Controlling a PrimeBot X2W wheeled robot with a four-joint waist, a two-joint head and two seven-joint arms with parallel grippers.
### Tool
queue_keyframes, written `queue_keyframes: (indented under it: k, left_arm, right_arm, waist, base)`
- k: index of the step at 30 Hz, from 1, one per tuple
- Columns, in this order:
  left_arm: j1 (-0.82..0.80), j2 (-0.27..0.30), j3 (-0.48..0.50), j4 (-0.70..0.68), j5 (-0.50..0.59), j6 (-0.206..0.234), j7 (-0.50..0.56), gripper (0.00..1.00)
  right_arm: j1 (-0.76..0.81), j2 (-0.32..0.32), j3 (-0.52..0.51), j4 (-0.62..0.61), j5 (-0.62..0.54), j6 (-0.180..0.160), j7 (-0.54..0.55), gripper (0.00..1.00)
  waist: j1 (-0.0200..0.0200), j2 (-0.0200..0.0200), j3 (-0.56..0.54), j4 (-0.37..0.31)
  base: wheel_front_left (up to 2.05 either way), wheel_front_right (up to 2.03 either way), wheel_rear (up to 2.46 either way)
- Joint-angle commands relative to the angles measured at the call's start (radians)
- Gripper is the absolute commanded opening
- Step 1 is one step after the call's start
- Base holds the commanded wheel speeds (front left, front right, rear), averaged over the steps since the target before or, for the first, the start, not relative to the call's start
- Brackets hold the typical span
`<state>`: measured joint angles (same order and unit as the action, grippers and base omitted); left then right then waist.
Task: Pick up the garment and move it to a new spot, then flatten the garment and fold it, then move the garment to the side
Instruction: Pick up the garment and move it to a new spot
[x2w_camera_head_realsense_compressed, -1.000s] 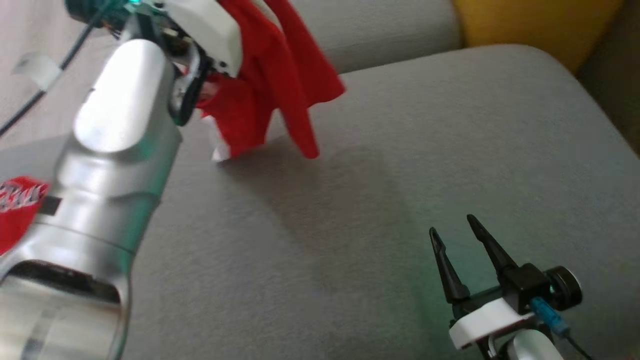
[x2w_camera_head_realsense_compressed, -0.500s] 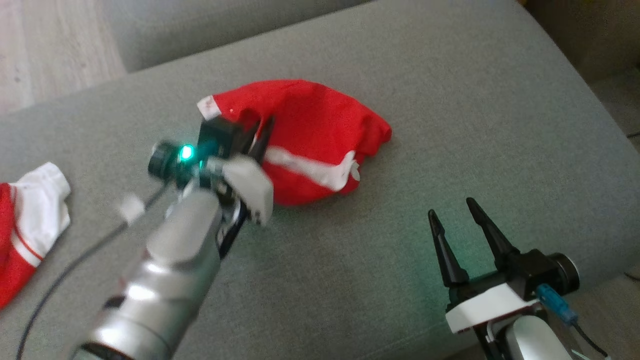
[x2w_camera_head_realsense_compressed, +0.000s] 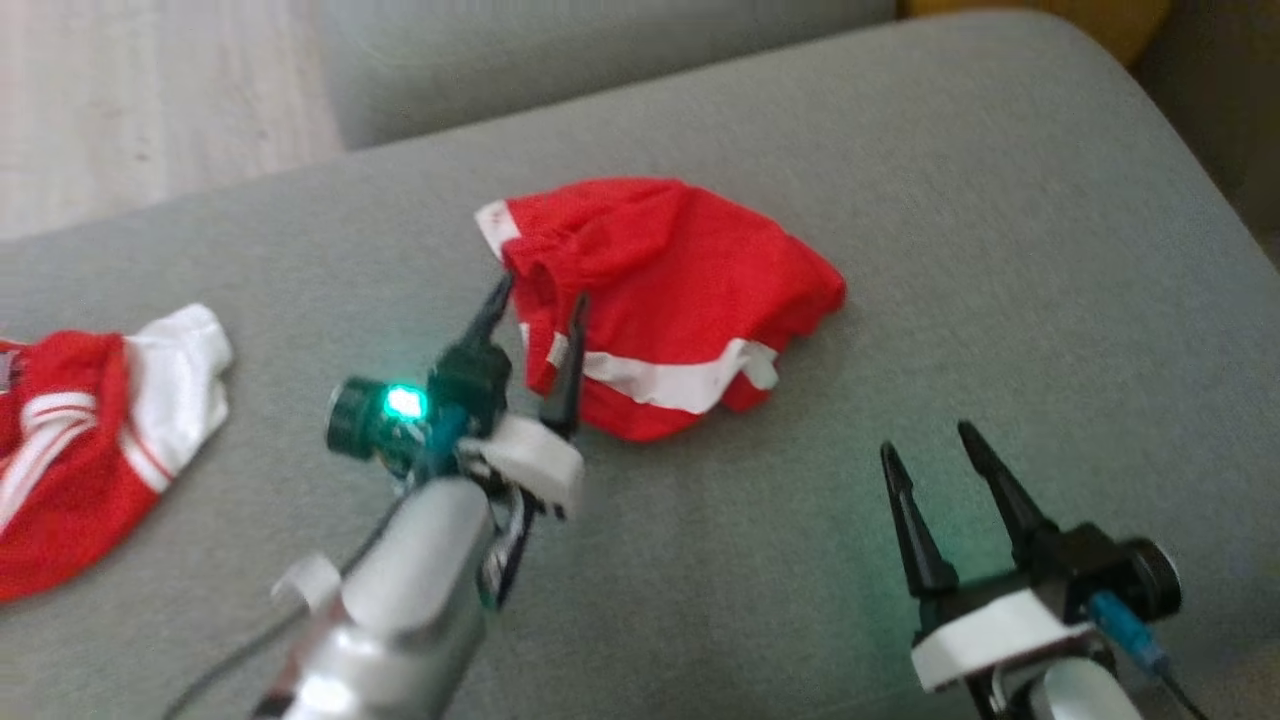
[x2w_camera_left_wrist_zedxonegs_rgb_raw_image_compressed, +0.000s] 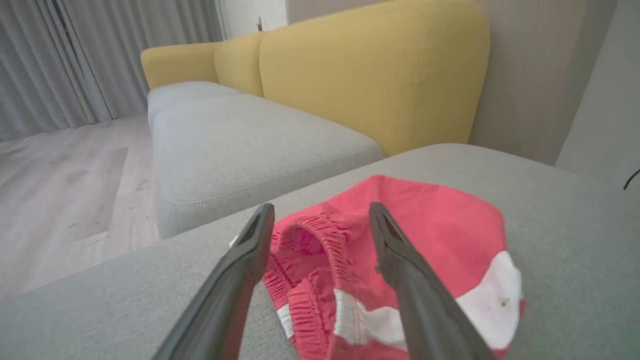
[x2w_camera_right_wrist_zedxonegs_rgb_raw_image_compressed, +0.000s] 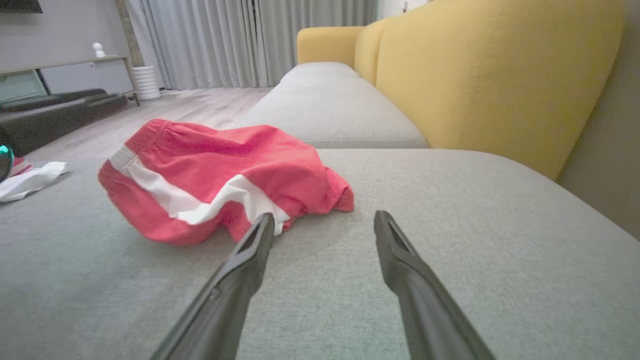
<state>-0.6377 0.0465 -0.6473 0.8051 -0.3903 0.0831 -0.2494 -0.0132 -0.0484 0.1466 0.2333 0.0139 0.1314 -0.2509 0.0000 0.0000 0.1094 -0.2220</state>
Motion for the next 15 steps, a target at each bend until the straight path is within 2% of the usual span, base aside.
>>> queue_keyframes:
  k: [1, 5, 11, 12, 15]
  left_arm:
    - [0.036, 0.014, 0.048, -0.088, 0.022, 0.029, -0.012, 1.0]
    - [0.189, 0.035, 0.112, -0.252, 0.059, 0.071, -0.012, 1.0]
    - [0.438, 0.054, 0.229, -0.466, 0.097, 0.088, -0.012, 1.0]
    - [0.514, 0.057, 0.27, -0.539, 0.117, 0.091, -0.012, 1.0]
    - [0.621, 0.05, 0.348, -0.648, 0.148, 0.112, -0.012, 1.0]
  right_arm:
    - [0.015, -0.002, 0.016, -0.024, -0.007, -0.001, -0.011, 1.0]
    - [0.042, -0.002, 0.001, -0.024, 0.004, -0.001, -0.011, 1.0]
    - [0.081, -0.002, -0.016, -0.047, 0.027, -0.001, -0.011, 1.0]
    - [0.098, -0.002, -0.027, -0.052, 0.031, -0.001, -0.011, 1.0]
    - [0.122, -0.002, -0.04, -0.055, 0.037, -0.001, -0.011, 1.0]
  waist:
    - [0.0, 0.0, -0.07, 0.064]
    - [0.0, 0.0, -0.122, 0.127]
    - [0.0, 0.0, -0.187, 0.205]
    - [0.0, 0.0, -0.204, 0.228]
    - [0.0, 0.0, -0.222, 0.252]
  base:
    - [0.0, 0.0, 0.0]
    - [0.0, 0.0, 0.0]
    - [0.0, 0.0, 0.0]
    - [0.0, 0.0, 0.0]
    - [0.0, 0.0, 0.0]
